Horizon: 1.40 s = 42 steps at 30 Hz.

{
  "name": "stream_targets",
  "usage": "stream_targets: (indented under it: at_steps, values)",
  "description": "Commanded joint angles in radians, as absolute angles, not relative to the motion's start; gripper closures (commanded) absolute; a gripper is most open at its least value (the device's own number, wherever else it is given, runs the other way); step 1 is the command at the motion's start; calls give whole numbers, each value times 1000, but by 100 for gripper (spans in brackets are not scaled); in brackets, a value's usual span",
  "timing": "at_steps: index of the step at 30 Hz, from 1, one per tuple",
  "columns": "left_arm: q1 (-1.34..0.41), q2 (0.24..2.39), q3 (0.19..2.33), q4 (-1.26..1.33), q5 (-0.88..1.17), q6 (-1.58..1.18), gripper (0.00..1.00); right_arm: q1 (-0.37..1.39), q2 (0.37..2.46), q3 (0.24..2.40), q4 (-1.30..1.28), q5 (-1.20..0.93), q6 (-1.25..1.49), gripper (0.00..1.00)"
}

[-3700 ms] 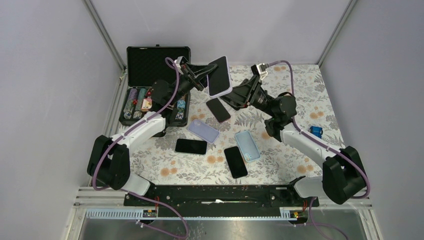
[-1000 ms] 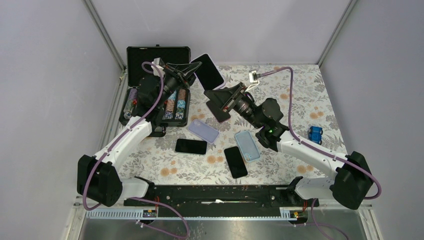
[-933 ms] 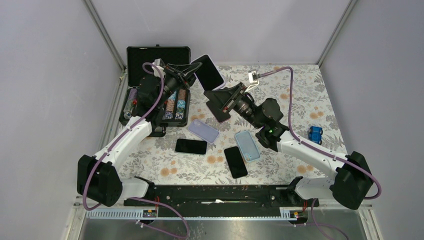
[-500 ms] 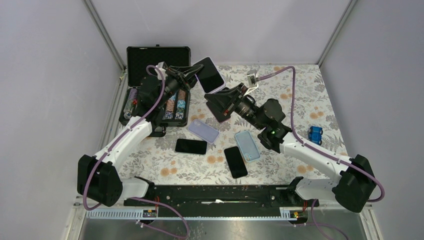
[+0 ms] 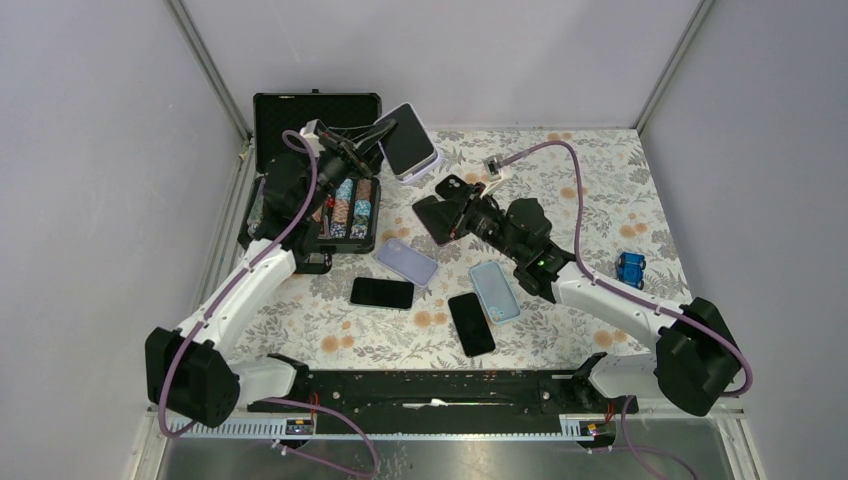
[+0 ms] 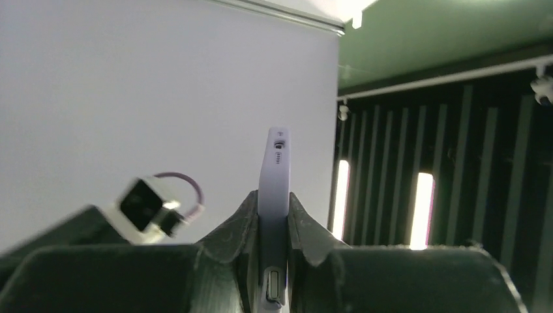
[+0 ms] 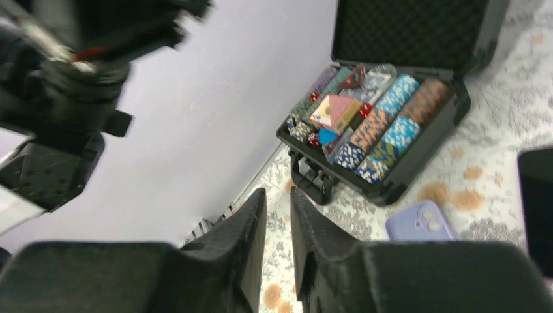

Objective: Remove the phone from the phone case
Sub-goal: Remove the phone case from the phone.

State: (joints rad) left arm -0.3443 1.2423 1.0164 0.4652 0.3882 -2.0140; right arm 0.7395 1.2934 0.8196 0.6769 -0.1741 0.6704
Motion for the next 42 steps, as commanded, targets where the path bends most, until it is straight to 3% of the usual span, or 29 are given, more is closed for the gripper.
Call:
stream_targets:
  at_steps: [1,6,10,11,13,15,18,25,28,31,35,37,39,42]
  values:
    - [-344,1167,1080,629,390,-2101,100,719,1279,804,643,-137,703,65]
    - [-342,1175,1071,647,387,-2102,100,711,1260,782,639,-120,736,36]
    - [-341,1176,1056,644,382,-2094,100,655,1239,773,577,-120,858,3]
    - [-339,1175,1051,644,381,-2093,100,629,1237,765,585,-146,918,1]
    - [-338,1175,1041,644,378,-2089,100,554,1247,764,607,-264,947,0]
    - [-336,1175,1032,640,374,-2081,100,530,1259,842,474,-363,858,0]
    - [-332,1176,1022,635,368,-2060,100,535,1203,868,333,-308,729,0]
    - [-318,1171,1072,546,353,-1912,100,527,1135,1073,-240,178,496,0]
    - [-316,1170,1080,533,355,-1883,100,493,1079,1032,-299,313,528,0]
    - [-316,1172,1081,522,355,-1858,100,470,1012,943,-190,192,463,0]
    - [-316,1178,1073,500,356,-1835,100,471,1023,1022,-215,-76,460,0]
    - [-315,1184,1069,498,357,-1830,100,471,1037,1050,-198,-239,475,9]
    - [-315,1194,1064,499,362,-1836,100,471,1039,1033,-76,-480,496,16]
    - [-316,1213,1053,540,387,-1863,100,474,1026,947,308,-688,734,15]
